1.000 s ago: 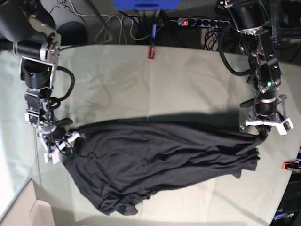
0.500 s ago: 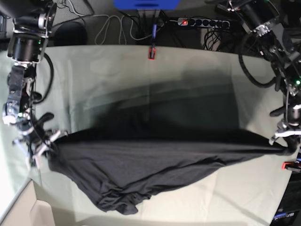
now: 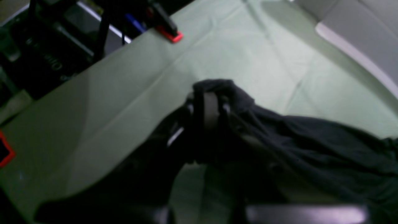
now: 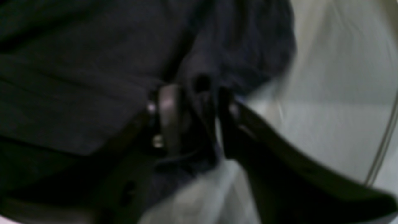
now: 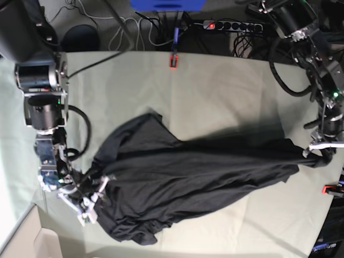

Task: Layout the t-shirt on the table in an organized manner, then fold the t-shirt properly
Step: 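Regrasp the shirt edge with the right gripper and pull it outward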

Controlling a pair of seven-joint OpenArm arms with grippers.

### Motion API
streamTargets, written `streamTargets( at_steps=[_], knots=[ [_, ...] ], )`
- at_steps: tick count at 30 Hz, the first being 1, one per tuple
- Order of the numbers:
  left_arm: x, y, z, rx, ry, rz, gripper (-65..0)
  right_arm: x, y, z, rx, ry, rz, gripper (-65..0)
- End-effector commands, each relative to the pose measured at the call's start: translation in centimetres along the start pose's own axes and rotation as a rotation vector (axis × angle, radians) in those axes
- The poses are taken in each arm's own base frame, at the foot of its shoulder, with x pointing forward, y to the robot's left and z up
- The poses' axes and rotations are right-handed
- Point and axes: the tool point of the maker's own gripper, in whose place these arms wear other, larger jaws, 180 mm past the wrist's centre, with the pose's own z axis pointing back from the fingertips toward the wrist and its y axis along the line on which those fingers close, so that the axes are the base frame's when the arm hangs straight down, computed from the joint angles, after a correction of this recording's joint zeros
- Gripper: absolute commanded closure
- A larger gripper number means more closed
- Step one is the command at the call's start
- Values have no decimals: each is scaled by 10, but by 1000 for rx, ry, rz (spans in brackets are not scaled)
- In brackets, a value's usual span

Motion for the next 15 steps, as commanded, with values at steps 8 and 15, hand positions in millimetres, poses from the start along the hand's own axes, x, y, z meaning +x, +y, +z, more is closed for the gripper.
streamTargets(
  at_steps=[8,15],
  knots=[
    [19,3,-3,2,-58,-13,0,-10,-18,53,-95,-142,33,-439],
    [16,4,-4,3,-50,-11,0,-88,45,56,-9,-37,-45,-439]
  ],
)
